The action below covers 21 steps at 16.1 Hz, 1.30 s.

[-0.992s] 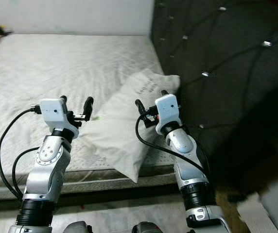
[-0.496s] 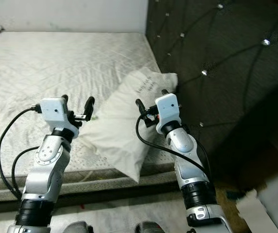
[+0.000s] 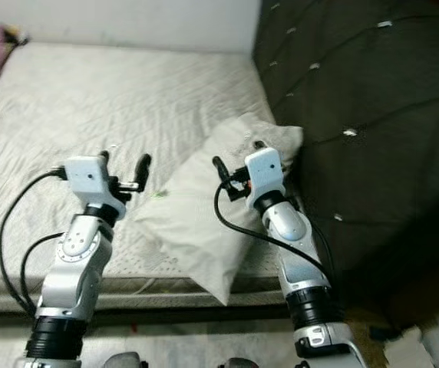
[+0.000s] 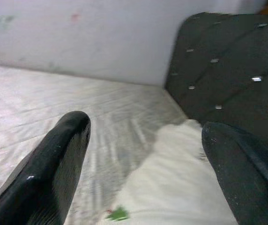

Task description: Clean up the room

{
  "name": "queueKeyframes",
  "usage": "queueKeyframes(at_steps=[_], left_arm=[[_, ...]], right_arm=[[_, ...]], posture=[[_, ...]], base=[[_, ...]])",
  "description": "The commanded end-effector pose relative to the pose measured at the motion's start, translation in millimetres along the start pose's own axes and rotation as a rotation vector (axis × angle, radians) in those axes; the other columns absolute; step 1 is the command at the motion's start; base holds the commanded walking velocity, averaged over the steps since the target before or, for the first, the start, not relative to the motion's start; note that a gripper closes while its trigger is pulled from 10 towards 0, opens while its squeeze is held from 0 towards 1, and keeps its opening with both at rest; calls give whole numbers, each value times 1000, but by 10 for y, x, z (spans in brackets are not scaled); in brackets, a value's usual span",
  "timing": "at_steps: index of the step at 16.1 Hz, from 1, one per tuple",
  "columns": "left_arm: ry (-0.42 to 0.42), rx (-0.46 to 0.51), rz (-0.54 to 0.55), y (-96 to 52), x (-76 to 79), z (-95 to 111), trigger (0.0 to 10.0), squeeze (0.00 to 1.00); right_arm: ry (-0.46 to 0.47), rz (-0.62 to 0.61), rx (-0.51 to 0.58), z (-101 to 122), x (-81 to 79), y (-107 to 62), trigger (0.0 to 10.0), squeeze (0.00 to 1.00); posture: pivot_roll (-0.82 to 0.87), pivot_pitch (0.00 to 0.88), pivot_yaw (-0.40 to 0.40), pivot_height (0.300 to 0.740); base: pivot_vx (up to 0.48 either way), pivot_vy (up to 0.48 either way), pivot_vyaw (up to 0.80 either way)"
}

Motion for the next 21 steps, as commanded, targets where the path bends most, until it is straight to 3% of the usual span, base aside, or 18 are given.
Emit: queueKeyframes(at_steps=[1,8,16,21], left_arm=[[4,-6,5,-41,-1,-12,10000,0],[-9,-23,42,-177,-19,-32,10000,0],[18,-30,143,-296,-265,41,10000,0],[21,-37,164,-323,-300,51,10000,0]], right_arm=[[5,5,0,3,-5,-30,10000,0],[23,32,-35,-80,-47,-183,10000,0],[55,76,-59,-101,-150,-305,10000,0],[70,97,-65,-96,-186,-318,10000,0]], posture=[[17,0,-45,740],[26,0,-52,740],[42,65,-55,735],[44,74,-58,690]], base=[[0,0,0],[0,0,0],[0,0,0],[0,0,0]])
Point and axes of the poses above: a point about 5 cm out from each wrist's last joint towards the gripper, its own y axis pointing out of the wrist towards the gripper, its own z axis along the axis of the wrist's last joint, x = y × z, the point moved 5 cm from there along y, pointing out of the wrist towards the gripper, and after that the axes turned 13 degrees about -y, right-handed, at the moved point
